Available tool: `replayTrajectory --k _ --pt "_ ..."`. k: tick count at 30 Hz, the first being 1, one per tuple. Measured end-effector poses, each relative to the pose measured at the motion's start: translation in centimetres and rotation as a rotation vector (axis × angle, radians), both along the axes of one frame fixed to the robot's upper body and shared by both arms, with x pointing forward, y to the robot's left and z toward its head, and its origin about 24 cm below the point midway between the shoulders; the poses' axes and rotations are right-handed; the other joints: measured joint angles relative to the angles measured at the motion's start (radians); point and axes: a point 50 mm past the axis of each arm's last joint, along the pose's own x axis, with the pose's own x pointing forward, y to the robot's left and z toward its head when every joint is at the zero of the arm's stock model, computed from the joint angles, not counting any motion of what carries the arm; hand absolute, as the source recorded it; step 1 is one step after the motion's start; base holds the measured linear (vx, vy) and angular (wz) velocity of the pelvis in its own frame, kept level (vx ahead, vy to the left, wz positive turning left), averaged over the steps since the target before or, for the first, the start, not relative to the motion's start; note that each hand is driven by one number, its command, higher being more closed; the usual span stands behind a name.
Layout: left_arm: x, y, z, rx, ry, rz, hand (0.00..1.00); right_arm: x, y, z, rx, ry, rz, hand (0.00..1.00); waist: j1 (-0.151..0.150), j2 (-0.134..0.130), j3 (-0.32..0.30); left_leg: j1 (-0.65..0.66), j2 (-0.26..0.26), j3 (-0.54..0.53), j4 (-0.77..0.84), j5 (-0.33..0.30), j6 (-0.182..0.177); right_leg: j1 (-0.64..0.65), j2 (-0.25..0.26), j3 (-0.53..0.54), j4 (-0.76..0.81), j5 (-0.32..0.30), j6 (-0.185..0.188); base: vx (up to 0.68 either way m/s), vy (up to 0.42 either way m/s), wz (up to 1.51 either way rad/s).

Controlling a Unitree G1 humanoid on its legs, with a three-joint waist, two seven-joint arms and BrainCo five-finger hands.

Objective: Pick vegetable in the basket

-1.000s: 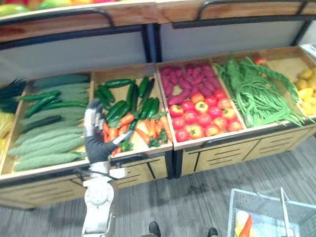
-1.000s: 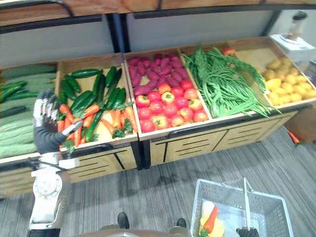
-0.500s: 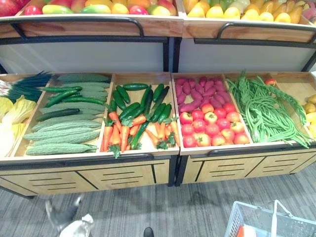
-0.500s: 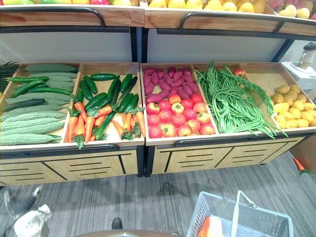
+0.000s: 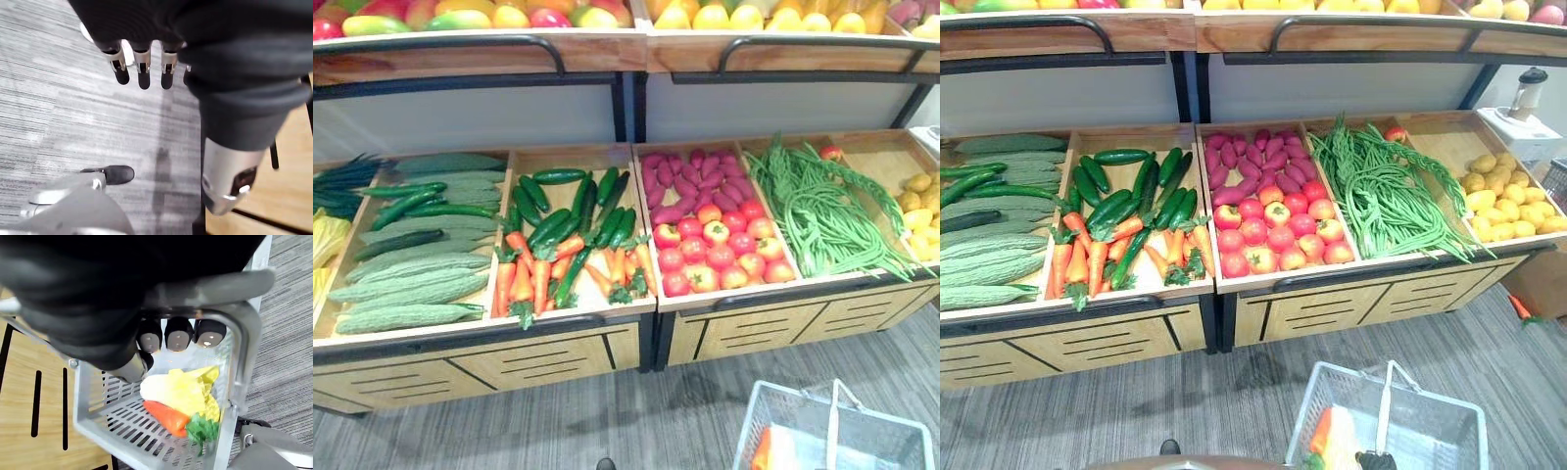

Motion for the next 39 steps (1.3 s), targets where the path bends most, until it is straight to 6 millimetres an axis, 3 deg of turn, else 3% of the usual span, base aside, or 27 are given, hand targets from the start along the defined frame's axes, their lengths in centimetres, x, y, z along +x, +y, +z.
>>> replayTrajectory --k 7,10,14,16,18,20,21,22,24,25,27,30,31,32,33,37,39 --pt "1.6 -1.5 -0.1 -0.022 -0.014 -0.177 0.00 1.8 0.9 0.1 0.016 -0.030 0.050 1.00 -0.004 0.000 0.030 0.025 -0.004 0.009 0.000 -0.009 0.003 0.015 -0.002 0.012 -0.002 0.003 0.009 0.04 -0.001 -0.08" --pt "1.8 -1.6 -0.2 -0.031 -0.010 -0.226 0.00 2.6 1.2 0.2 0.024 -0.051 0.053 1.00 -0.002 -0.012 0.054 0.049 -0.005 0.031 0.012 -0.034 -0.002 0.014 -0.008 0.035 0.028 -0.017 0.015 0.04 0.017 -0.18" --pt "2.6 -1.6 0.0 -0.039 -0.037 -0.259 0.00 3.0 1.0 0.3 0.033 -0.079 0.016 1.00 -0.004 -0.009 0.091 -0.062 0.044 0.048 0.366 -0.235 0.011 -0.023 -0.037 0.074 0.150 -0.082 0.037 0.02 0.060 -0.25" --pt "3.4 -1.6 0.1 -0.034 -0.054 -0.278 0.00 3.1 1.0 0.4 0.048 -0.110 -0.019 1.00 -0.004 0.011 0.108 -0.108 0.099 0.065 0.472 -0.300 0.016 -0.061 -0.011 0.117 0.198 -0.056 0.060 0.01 0.115 -0.59" --pt "4.3 -1.5 0.3 -0.020 -0.074 -0.281 0.00 4.4 1.3 0.8 0.056 -0.174 -0.057 1.00 -0.001 0.045 0.133 -0.118 0.170 0.140 0.525 -0.337 0.020 -0.143 0.048 0.172 0.245 0.072 0.044 -0.07 0.197 -1.07" --pt "4.5 -1.3 0.4 -0.016 -0.080 -0.271 0.00 4.6 2.0 0.8 0.074 -0.189 -0.065 1.00 0.001 0.047 0.149 -0.096 0.195 0.207 0.500 -0.332 0.033 -0.160 0.060 0.168 0.181 0.179 0.021 -0.08 0.205 -1.10" --pt "4.5 -1.6 0.3 -0.025 -0.083 -0.263 0.00 4.6 2.5 0.7 0.083 -0.190 -0.063 1.00 0.000 0.040 0.152 -0.077 0.201 0.266 0.472 -0.321 0.057 -0.154 0.055 0.132 0.161 0.193 0.011 -0.13 0.265 -1.33" --pt "4.6 -1.7 0.4 -0.027 -0.093 -0.260 0.00 4.7 2.3 0.9 0.068 -0.208 -0.074 1.00 -0.003 0.031 0.158 -0.044 0.196 0.345 0.449 -0.322 0.067 -0.179 0.007 -0.020 0.362 0.085 -0.081 -0.11 0.191 -1.15" --pt "4.3 -1.7 0.4 -0.033 -0.091 -0.256 0.00 4.4 1.7 0.9 0.051 -0.195 -0.064 1.00 -0.001 0.032 0.158 -0.001 0.193 0.422 0.427 -0.318 0.076 -0.155 -0.042 -0.146 0.533 0.004 -0.132 -0.08 0.187 -1.25" --pt "3.8 -1.7 0.3 -0.041 -0.088 -0.238 0.00 4.2 1.8 0.8 0.050 -0.185 -0.045 1.00 0.000 0.033 0.158 0.032 0.190 0.498 0.410 -0.314 0.081 -0.116 -0.080 -0.223 0.619 -0.007 -0.145 -0.07 0.131 -1.39" --pt "3.8 -1.8 0.2 -0.048 -0.086 -0.240 0.00 4.3 2.0 0.7 0.052 -0.175 -0.021 1.00 0.000 0.032 0.158 0.039 0.191 0.583 0.420 -0.313 0.081 -0.079 -0.117 -0.276 0.614 -0.015 -0.140 -0.06 0.012 -1.44" --pt "4.6 -2.4 0.2 -0.061 -0.101 -0.263 0.00 5.4 1.6 1.0 0.041 -0.180 -0.006 1.00 -0.005 0.046 0.169 0.038 0.251 0.710 0.483 -0.315 0.080 -0.110 -0.122 -0.365 0.568 -0.102 -0.133 -0.08 -0.219 -1.41" --pt "4.6 -2.4 0.3 -0.060 -0.104 -0.264 0.00 5.4 1.5 1.0 0.039 -0.176 -0.007 1.00 -0.006 0.048 0.168 0.039 0.267 0.732 0.505 -0.315 0.079 -0.117 -0.117 -0.381 0.558 -0.121 -0.120 -0.03 -0.280 -1.29" --pt "5.1 -2.4 0.4 -0.058 -0.114 -0.265 0.00 5.2 1.1 1.0 0.031 -0.165 -0.007 1.00 -0.004 0.053 0.166 0.040 0.300 0.760 0.537 -0.320 0.072 -0.121 -0.074 -0.383 0.504 -0.138 -0.098 -0.02 -0.297 -1.31" --pt "5.2 -2.7 0.3 -0.065 -0.117 -0.261 0.00 5.2 1.0 1.1 0.027 -0.162 -0.003 1.00 -0.001 0.077 0.161 0.044 0.322 0.787 0.540 -0.310 0.060 -0.116 -0.020 -0.372 0.439 -0.138 -0.098 -0.02 -0.284 -1.29" --pt "5.6 -3.0 0.3 -0.065 -0.123 -0.262 0.00 4.6 0.8 0.8 0.027 -0.134 -0.003 1.00 -0.011 0.082 0.158 0.111 0.361 0.856 0.544 -0.257 0.057 -0.090 0.062 -0.311 0.318 -0.141 -0.103 -0.03 -0.215 -1.04" --pt "6.2 -3.6 0.3 -0.073 -0.137 -0.258 0.00 4.3 1.1 0.7 0.030 -0.119 0.019 1.00 -0.034 0.090 0.153 0.141 0.416 0.876 0.622 -0.245 0.048 -0.064 0.109 -0.269 0.253 -0.141 -0.106 -0.05 -0.165 -0.83"
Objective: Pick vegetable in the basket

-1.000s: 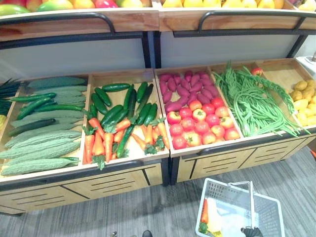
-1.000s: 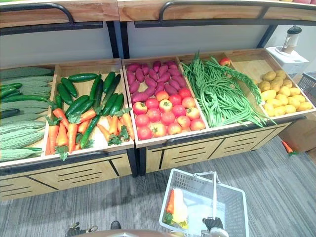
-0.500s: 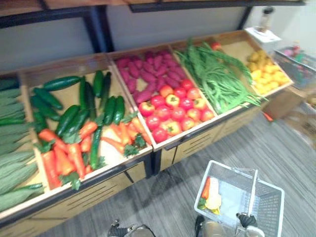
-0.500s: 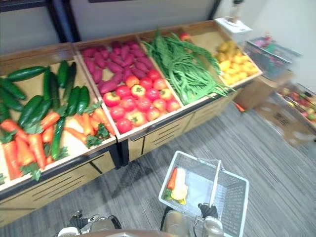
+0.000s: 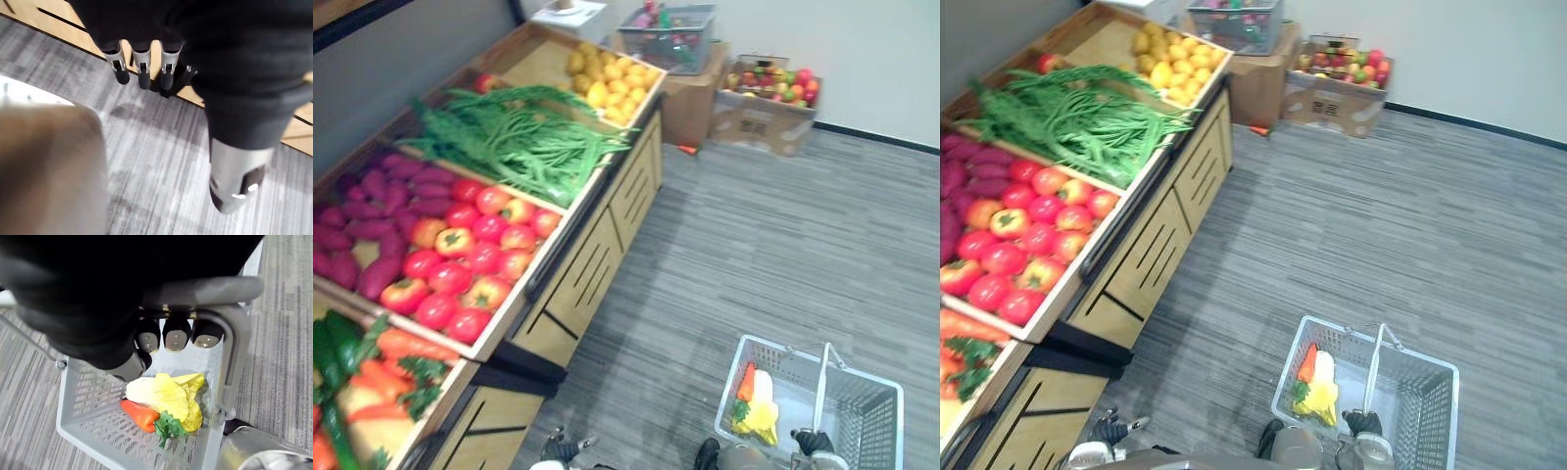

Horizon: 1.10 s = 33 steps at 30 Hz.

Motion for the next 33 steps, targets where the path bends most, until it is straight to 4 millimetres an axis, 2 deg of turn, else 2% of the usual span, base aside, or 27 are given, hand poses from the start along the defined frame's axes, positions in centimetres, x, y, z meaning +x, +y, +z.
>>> replayTrajectory --k 2,3,4,5,6,7,8,10,12,13,15,16,17,18,19,22,23,24,26,27,28,29,31,32,33 --pt "0.2 -0.6 -0.1 -0.015 -0.006 0.014 0.00 -0.2 0.3 -0.1 0.006 0.006 0.010 1.00 -0.001 0.005 0.001 0.024 0.047 -0.015 0.080 0.021 -0.013 0.011 0.023 0.050 -0.011 0.004 -0.014 -0.03 -0.064 -1.01" --pt "0.2 -0.9 -0.1 -0.024 -0.011 0.036 0.00 -0.4 0.5 -0.2 0.009 0.012 0.019 1.00 0.003 -0.003 0.005 0.016 0.065 -0.146 0.170 0.075 0.002 0.032 0.029 0.123 -0.011 0.000 -0.026 -0.03 -0.029 -1.23" --pt "0.2 -0.9 -0.1 -0.026 -0.015 0.048 0.00 -0.4 0.6 -0.3 0.010 0.014 0.026 1.00 0.005 -0.017 0.013 -0.011 0.055 -0.237 0.202 0.092 0.005 0.038 0.026 0.159 -0.013 -0.002 -0.029 -0.02 0.038 -1.39" --pt "0.2 -1.1 -0.1 -0.037 -0.023 0.075 0.00 -0.2 0.5 -0.2 0.000 0.014 0.044 1.00 0.004 -0.017 0.013 -0.066 -0.037 -0.464 0.196 0.008 -0.030 0.040 0.011 0.222 -0.014 -0.002 -0.029 -0.03 0.086 -1.09" --pt "0.3 -1.1 0.0 -0.037 -0.032 0.085 0.00 -0.2 0.3 -0.1 -0.005 0.011 0.047 1.00 0.007 -0.018 0.014 -0.088 -0.098 -0.572 0.168 -0.021 -0.042 0.033 0.002 0.256 -0.016 0.001 -0.025 -0.05 0.157 -1.52" --pt "0.5 -1.1 0.1 -0.029 -0.047 0.097 0.00 -0.2 0.0 0.0 -0.012 0.008 0.049 1.00 0.023 -0.017 0.014 -0.105 -0.213 -0.747 0.084 -0.065 -0.055 0.025 -0.004 0.327 -0.017 0.011 -0.018 -0.04 0.147 -1.49" --pt "0.3 -1.0 0.1 -0.028 -0.053 0.110 0.00 -0.3 0.0 -0.1 -0.012 0.012 0.047 1.00 0.032 -0.017 0.014 -0.105 -0.275 -0.836 0.010 -0.087 -0.060 0.027 -0.002 0.374 -0.030 0.017 -0.015 -0.06 0.192 -1.55" --pt "0.2 -0.8 0.2 -0.024 -0.067 0.116 0.00 -0.4 -0.3 0.0 -0.019 0.011 0.041 1.00 0.030 -0.012 0.016 -0.108 -0.355 -0.981 -0.208 -0.084 -0.064 0.022 0.007 0.451 -0.050 0.027 0.000 -0.08 0.272 -1.21" --pt "0.1 -0.7 0.2 -0.026 -0.069 0.130 0.00 -0.4 -0.4 0.1 -0.025 0.004 0.038 1.00 0.038 -0.004 0.015 -0.114 -0.363 -1.006 -0.273 -0.056 -0.068 0.009 0.024 0.498 -0.051 0.038 0.026 -0.03 0.244 -0.91" --pt "0.0 -0.6 0.2 -0.020 -0.064 0.134 0.00 -0.6 -0.1 0.0 -0.018 -0.002 0.033 1.00 0.032 -0.004 0.000 -0.123 -0.384 -0.986 -0.288 -0.068 -0.063 0.015 0.008 0.509 -0.098 0.064 0.053 0.07 0.241 -0.62" --pt "0.1 -0.3 0.3 -0.017 -0.075 0.157 0.00 -0.9 -0.1 -0.1 -0.015 -0.002 0.016 1.00 0.034 -0.036 0.008 -0.121 -0.409 -0.965 -0.291 -0.077 -0.055 0.009 -0.014 0.541 -0.118 0.093 0.078 0.09 0.215 -0.29" --pt "0.1 -0.1 0.3 -0.015 -0.077 0.174 0.00 -0.9 -0.2 -0.1 -0.019 -0.003 0.006 1.00 0.035 -0.031 0.010 -0.120 -0.420 -0.954 -0.294 -0.080 -0.052 0.010 -0.021 0.555 -0.133 0.102 0.089 0.11 0.213 -0.36" --pt "0.0 -0.1 0.3 -0.014 -0.074 0.177 0.00 -0.8 -0.3 0.0 -0.024 -0.004 0.001 1.00 0.037 -0.041 0.002 -0.110 -0.427 -0.929 -0.296 -0.083 -0.045 0.012 -0.027 0.573 -0.147 0.110 0.101 0.18 0.231 -0.50" --pt "-0.2 -0.1 0.2 -0.012 -0.069 0.176 0.00 -0.9 -0.3 -0.1 -0.022 -0.003 -0.004 1.00 0.048 -0.037 -0.002 -0.094 -0.434 -0.905 -0.305 -0.077 -0.030 0.013 -0.031 0.591 -0.159 0.116 0.103 0.19 0.176 -0.50" --pt "-0.2 -0.1 0.2 -0.011 -0.064 0.176 0.00 -1.0 -0.3 -0.1 -0.020 0.001 -0.008 1.00 0.054 -0.035 -0.005 -0.085 -0.441 -0.902 -0.309 -0.076 -0.028 0.014 -0.035 0.595 -0.165 0.118 0.105 0.22 0.148 -0.37" --pt "-0.5 -0.2 0.1 -0.011 -0.049 0.175 0.00 -1.6 -0.5 -0.2 -0.021 0.011 -0.031 1.00 0.051 -0.028 -0.026 -0.069 -0.472 -0.921 -0.329 -0.074 -0.024 0.018 -0.054 0.596 -0.177 0.120 0.108 0.22 0.111 -0.17" --pt "-0.5 -0.3 0.0 -0.013 -0.047 0.171 0.00 -1.7 -0.6 -0.2 -0.018 0.012 -0.049 1.00 0.049 -0.035 -0.022 -0.050 -0.477 -0.934 -0.339 -0.074 -0.022 0.021 -0.056 0.587 -0.158 0.116 0.104 0.18 0.048 -0.12" --pt "-0.4 -0.3 0.0 -0.012 -0.040 0.158 0.00 -1.7 -0.6 -0.2 -0.014 0.011 -0.060 1.00 0.054 -0.027 -0.023 -0.025 -0.475 -0.935 -0.346 -0.073 -0.020 0.009 -0.053 0.582 -0.094 0.102 0.096 0.16 0.038 -0.17" --pt "-0.4 -0.3 0.0 -0.005 -0.036 0.139 0.00 -1.5 -0.3 -0.2 -0.006 0.003 -0.066 1.00 0.057 -0.039 -0.014 0.012 -0.475 -0.932 -0.352 -0.071 -0.017 -0.046 -0.052 0.582 0.079 0.066 0.083 0.11 0.016 -0.15" --pt "-0.3 0.2 0.1 0.013 -0.031 0.110 0.00 -1.2 0.0 -0.2 0.005 -0.019 -0.082 1.00 0.052 -0.056 -0.008 0.055 -0.492 -0.937 -0.364 -0.071 -0.017 -0.099 -0.061 0.577 0.258 0.050 0.080 0.04 0.005 0.02" --pt "-0.3 0.4 0.1 0.018 -0.029 0.099 0.00 -1.2 0.2 -0.2 0.007 -0.025 -0.084 1.00 0.046 -0.063 -0.008 0.067 -0.496 -0.941 -0.365 -0.072 -0.014 -0.117 -0.068 0.572 0.310 0.049 0.081 0.08 0.013 0.26" --pt "-0.4 0.2 0.1 0.013 -0.026 0.086 0.00 -1.0 0.3 -0.1 0.006 -0.037 -0.079 1.00 0.034 -0.060 -0.008 0.081 -0.494 -0.961 -0.372 -0.083 0.004 -0.135 -0.086 0.548 0.363 0.023 0.079 0.12 -0.001 0.41" --pt "-0.2 0.3 0.1 0.010 -0.031 0.092 0.00 -0.7 0.6 -0.1 0.008 -0.039 -0.057 1.00 0.037 -0.074 -0.008 0.083 -0.491 -0.978 -0.387 -0.091 0.016 -0.148 -0.092 0.508 0.317 -0.009 0.070 0.12 -0.023 0.34" --pt "-0.2 0.4 0.1 0.009 -0.034 0.096 0.00 -0.5 0.8 -0.1 0.013 -0.043 -0.050 1.00 0.040 -0.076 -0.007 0.069 -0.484 -0.995 -0.386 -0.091 0.016 -0.149 -0.087 0.484 0.253 -0.008 0.069 0.08 -0.070 0.25" --pt "-0.2 0.5 0.2 0.008 -0.035 0.102 0.00 -0.4 1.1 -0.1 0.018 -0.041 -0.039 1.00 0.040 -0.084 -0.012 0.055 -0.482 -1.002 -0.381 -0.092 0.013 -0.143 -0.084 0.466 0.155 0.021 0.070 0.12 -0.139 0.35"
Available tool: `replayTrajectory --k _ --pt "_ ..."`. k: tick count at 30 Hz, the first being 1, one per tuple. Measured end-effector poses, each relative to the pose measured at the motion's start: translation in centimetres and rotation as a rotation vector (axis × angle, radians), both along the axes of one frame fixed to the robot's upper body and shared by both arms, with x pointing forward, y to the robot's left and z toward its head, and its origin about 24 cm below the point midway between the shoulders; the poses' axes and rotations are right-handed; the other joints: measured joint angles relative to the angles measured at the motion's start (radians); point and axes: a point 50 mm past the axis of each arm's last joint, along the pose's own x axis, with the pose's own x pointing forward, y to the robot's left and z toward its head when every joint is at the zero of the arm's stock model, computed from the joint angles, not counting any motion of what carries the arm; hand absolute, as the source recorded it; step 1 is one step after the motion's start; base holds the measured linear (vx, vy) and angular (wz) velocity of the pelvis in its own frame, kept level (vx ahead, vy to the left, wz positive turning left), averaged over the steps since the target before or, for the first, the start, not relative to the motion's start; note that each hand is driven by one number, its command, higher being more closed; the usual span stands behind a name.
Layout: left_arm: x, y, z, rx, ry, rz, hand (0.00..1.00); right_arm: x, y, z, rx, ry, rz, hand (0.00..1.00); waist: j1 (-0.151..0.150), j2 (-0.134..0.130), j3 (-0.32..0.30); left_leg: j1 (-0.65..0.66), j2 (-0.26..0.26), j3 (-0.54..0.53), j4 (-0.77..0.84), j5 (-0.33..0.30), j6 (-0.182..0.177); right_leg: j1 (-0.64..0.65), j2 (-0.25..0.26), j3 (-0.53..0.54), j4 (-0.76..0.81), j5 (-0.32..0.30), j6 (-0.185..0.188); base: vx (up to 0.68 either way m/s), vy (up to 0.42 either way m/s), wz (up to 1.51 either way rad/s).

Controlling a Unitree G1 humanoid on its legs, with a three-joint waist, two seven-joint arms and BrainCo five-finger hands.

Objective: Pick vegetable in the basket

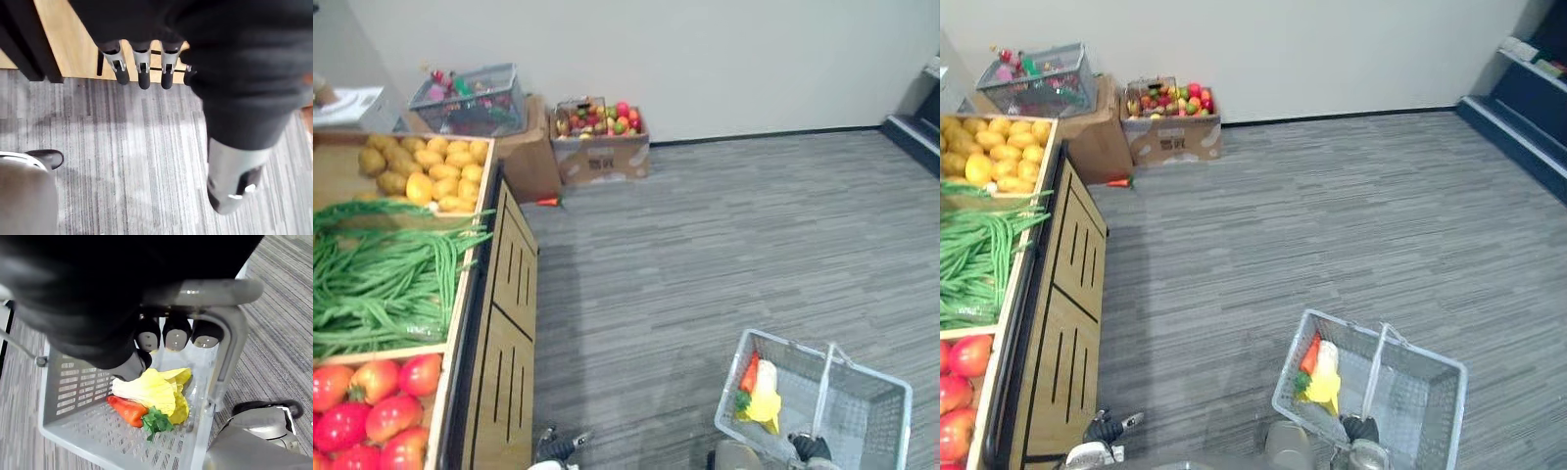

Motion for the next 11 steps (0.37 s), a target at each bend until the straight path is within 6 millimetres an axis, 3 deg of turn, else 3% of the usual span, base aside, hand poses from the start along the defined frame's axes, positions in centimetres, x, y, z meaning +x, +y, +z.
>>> replayTrajectory --k 1,6,11 --pt "0.1 -0.1 0.0 -0.007 -0.001 0.006 0.00 0.0 0.2 -0.1 0.005 0.003 0.006 1.00 -0.001 -0.004 -0.003 -0.005 0.008 -0.021 0.004 -0.005 -0.008 0.031 0.008 -0.006 -0.060 0.014 0.008 0.13 -0.151 0.26" --pt "-0.2 -3.1 -0.6 -0.097 0.007 0.046 0.00 -1.3 0.1 -0.5 0.026 0.047 -0.025 1.00 0.009 0.071 -0.024 0.019 0.048 -0.046 -0.003 0.012 -0.037 0.133 0.040 -0.057 -0.180 0.020 0.012 0.14 -0.103 0.17" --pt "-0.7 -3.6 -0.8 -0.114 0.018 0.050 0.00 -2.4 0.1 -0.9 0.040 0.090 -0.013 1.00 0.010 0.089 -0.059 0.019 0.057 -0.046 -0.013 0.015 -0.041 0.212 0.059 -0.076 -0.348 0.099 0.014 0.09 0.006 0.04"
